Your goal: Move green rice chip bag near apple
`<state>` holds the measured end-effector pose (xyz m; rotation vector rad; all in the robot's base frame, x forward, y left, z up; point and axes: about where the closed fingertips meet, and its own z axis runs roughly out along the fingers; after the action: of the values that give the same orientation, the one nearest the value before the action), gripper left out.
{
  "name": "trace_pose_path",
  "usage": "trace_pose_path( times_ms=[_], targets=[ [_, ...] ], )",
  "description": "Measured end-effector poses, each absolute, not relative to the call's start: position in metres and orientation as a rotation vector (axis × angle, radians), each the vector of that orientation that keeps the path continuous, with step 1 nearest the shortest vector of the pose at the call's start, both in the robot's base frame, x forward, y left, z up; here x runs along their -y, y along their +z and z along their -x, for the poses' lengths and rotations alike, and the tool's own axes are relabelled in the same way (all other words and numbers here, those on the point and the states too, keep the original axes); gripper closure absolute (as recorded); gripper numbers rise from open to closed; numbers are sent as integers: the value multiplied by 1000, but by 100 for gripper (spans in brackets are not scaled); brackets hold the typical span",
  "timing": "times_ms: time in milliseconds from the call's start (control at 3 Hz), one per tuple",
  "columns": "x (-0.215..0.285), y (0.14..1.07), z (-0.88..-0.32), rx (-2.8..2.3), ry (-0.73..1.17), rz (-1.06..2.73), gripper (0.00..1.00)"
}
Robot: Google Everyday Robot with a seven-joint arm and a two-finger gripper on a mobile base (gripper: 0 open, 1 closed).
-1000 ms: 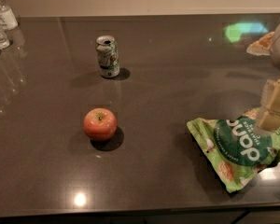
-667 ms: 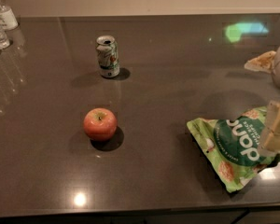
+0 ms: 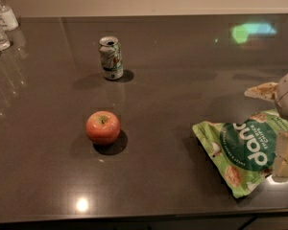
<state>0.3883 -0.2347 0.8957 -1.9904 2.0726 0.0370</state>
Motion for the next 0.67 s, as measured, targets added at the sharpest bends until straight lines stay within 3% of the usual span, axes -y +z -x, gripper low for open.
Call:
trace_pose_path(
  times_ms=[667],
  targets=[
    [249,857,-384,-2095,92,2086,0]
  ],
)
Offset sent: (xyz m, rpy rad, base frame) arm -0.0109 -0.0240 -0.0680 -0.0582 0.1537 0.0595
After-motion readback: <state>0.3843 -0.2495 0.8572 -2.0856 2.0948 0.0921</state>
